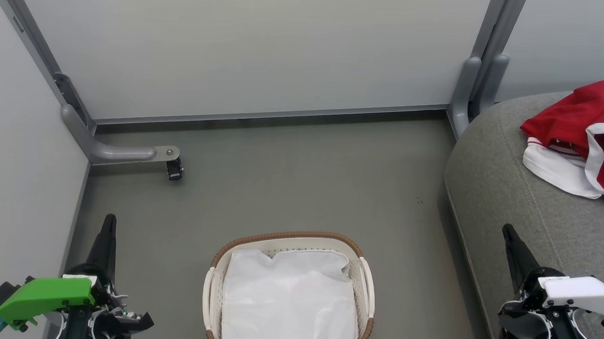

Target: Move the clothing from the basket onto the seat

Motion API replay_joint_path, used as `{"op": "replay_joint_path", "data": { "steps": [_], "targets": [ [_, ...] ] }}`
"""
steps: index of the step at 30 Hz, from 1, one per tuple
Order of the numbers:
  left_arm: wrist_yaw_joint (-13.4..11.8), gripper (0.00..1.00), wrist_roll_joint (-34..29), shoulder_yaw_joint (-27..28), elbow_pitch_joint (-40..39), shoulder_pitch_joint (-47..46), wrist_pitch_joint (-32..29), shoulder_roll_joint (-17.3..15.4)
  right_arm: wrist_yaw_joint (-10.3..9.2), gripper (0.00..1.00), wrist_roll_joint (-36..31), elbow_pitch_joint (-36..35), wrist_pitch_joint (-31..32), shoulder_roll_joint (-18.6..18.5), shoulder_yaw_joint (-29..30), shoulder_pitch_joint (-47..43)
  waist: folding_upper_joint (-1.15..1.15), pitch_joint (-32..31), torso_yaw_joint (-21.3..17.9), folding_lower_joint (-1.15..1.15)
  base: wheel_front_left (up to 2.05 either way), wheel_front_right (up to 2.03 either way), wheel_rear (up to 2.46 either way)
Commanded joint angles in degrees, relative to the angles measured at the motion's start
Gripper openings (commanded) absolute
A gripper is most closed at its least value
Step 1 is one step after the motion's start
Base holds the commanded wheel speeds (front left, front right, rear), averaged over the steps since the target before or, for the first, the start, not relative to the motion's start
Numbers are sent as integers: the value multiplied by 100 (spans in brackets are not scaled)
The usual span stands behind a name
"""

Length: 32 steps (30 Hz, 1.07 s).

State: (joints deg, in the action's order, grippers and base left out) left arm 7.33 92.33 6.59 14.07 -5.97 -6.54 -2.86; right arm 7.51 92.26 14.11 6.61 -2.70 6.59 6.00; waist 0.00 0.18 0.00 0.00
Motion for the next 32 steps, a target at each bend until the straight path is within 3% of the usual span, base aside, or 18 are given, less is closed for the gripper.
{"op": "replay_joint_path", "data": {
  "steps": [1,32],
  "targets": [
    [36,0,18,7,-10,-57,-16,0,-4,0,30,-24,4,-35,0,43,0,0,0,0,0,0,0],
    [36,0,19,7,-9,-57,-16,0,-4,0,30,-24,4,-35,0,42,0,0,0,0,0,0,0]
  ]
}}
